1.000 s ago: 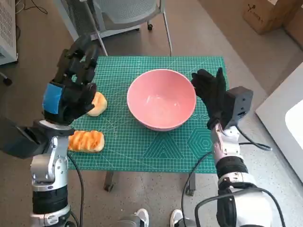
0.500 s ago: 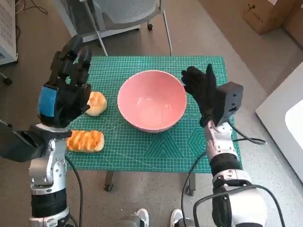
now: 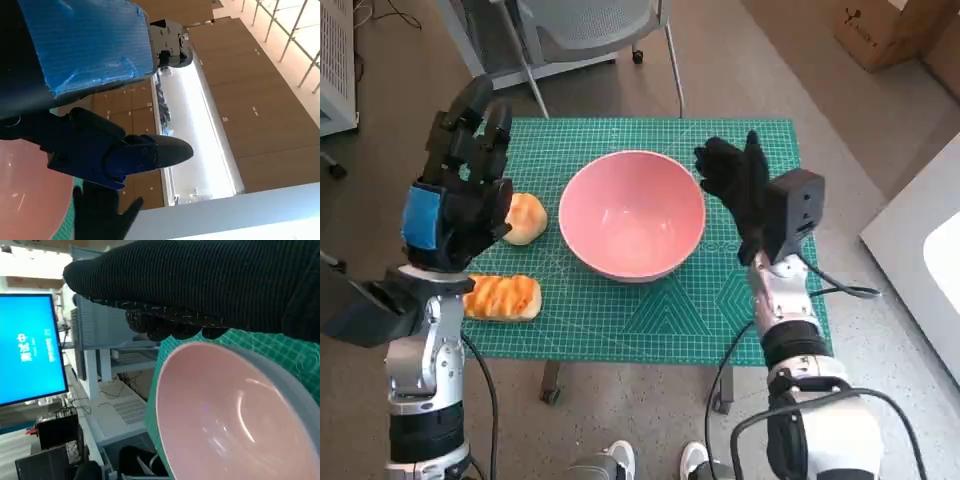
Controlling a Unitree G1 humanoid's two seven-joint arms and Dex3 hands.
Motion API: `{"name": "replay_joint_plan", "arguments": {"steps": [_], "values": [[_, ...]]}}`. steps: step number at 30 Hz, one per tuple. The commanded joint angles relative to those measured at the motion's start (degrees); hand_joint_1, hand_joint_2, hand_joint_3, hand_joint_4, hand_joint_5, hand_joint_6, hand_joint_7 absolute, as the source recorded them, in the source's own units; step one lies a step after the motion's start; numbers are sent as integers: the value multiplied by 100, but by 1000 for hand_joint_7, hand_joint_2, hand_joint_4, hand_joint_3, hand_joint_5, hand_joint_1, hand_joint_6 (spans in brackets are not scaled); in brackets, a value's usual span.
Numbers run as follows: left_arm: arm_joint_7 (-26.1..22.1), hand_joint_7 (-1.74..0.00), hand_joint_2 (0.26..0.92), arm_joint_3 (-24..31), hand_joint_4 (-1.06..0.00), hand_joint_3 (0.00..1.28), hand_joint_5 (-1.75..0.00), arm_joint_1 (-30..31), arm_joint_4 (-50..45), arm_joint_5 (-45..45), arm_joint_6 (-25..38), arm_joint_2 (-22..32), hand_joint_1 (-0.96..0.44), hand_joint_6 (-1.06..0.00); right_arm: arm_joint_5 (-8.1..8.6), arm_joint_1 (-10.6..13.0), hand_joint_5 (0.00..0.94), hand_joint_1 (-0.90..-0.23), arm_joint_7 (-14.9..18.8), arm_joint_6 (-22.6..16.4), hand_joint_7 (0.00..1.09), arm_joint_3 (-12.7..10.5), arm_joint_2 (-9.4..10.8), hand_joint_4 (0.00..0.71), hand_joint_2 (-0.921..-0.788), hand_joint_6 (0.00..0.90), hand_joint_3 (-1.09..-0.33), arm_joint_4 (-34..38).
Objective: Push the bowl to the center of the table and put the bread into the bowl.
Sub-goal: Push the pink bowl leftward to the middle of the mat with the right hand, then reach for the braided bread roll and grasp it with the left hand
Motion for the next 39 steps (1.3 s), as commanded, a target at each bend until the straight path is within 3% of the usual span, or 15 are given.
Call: {"name": "replay_joint_plan", "arguments": {"steps": [1, 5, 13, 17, 22, 25, 32, 36, 39], "values": [[18, -424, 921, -34, -69, 441, -15, 36, -65, 76, -25, 27, -724, 1, 125, -35, 7, -584, 164, -283, 29, -103, -184, 209, -921, 342, -760, -198], [8, -424, 921, -55, -69, 445, -14, -18, -43, 95, -15, 44, -734, 1, 359, 22, 8, -610, 443, -825, 28, -228, -233, 217, -921, 341, -721, -607], [-106, -421, 921, -84, -67, 450, -12, -90, 41, 109, -65, 101, -728, 1, 1043, 270, 7, -610, 1575, -1770, 29, -347, -162, 228, -921, 350, -666, -1603], [-190, -415, 921, -58, -66, 455, -10, -91, 53, 99, -68, 144, -727, 1, 1225, 367, 4, -602, 1916, -1960, 26, -308, -211, 224, -921, 347, -638, -1895], [-318, -410, 921, 5, -65, 456, -9, -42, 26, 77, -35, 260, -722, 1, 1552, 530, 4, -613, 2267, -1851, 33, -317, -217, 227, -921, 370, -576, -2311], [-393, -409, 921, 35, -65, 455, -9, 15, -56, 70, 23, 375, -720, 1, 1670, 655, 6, -622, 2367, -1779, 41, -285, -205, 233, -921, 392, -548, -2604], [-644, -408, 921, 111, -74, 456, -12, 220, -407, 88, 208, 810, -732, 1, 1750, 969, 11, -623, 2407, -1675, 44, -146, -150, 250, -921, 413, -529, -3272], [-777, -411, 921, 138, -77, 369, -12, 421, -761, 237, 380, 1193, -709, 1, 1769, 1031, 10, -622, 2400, -1642, 42, -111, -155, 254, -921, 418, -525, -3379], [-747, -422, 817, 74, -78, 264, -11, 688, -1232, 841, 589, 1661, -551, 1, 1783, 1043, 9, -621, 2405, -1652, 38, -106, -160, 254, -921, 416, -524, -3372]]}}
